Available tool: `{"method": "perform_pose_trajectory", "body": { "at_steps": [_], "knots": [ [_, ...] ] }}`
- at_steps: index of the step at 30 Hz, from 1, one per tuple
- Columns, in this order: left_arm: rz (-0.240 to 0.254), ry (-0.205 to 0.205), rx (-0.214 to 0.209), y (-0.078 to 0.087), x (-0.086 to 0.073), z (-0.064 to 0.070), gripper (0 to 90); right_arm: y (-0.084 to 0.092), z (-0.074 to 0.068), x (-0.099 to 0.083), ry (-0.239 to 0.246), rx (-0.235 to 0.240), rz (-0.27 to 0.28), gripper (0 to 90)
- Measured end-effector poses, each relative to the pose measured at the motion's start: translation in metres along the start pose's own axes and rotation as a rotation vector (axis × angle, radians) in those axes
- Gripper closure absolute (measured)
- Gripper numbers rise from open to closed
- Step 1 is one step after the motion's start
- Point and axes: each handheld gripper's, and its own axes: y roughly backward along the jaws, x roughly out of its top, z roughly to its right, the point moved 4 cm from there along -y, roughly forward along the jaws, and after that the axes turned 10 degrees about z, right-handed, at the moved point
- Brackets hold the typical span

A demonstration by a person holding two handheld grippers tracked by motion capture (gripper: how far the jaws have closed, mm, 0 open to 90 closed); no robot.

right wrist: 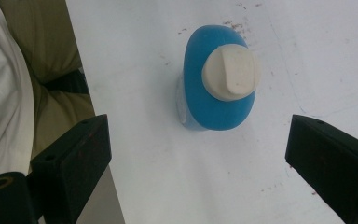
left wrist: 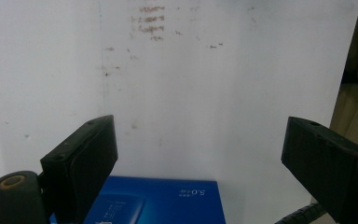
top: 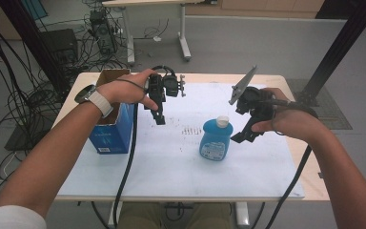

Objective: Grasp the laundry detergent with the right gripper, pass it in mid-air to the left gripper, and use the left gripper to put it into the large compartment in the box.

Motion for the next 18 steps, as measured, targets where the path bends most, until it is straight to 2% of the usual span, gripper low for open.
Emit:
{"method": "perform_pose_trajectory", "body": {
  "at_steps": [18],
  "knots": [
    [0.005,-0.002,0.003,-0.002,0.000,0.000,11.0,-0.014,0.008,-0.016,-0.040,-0.005,0.069,6.9]
  ]
}}
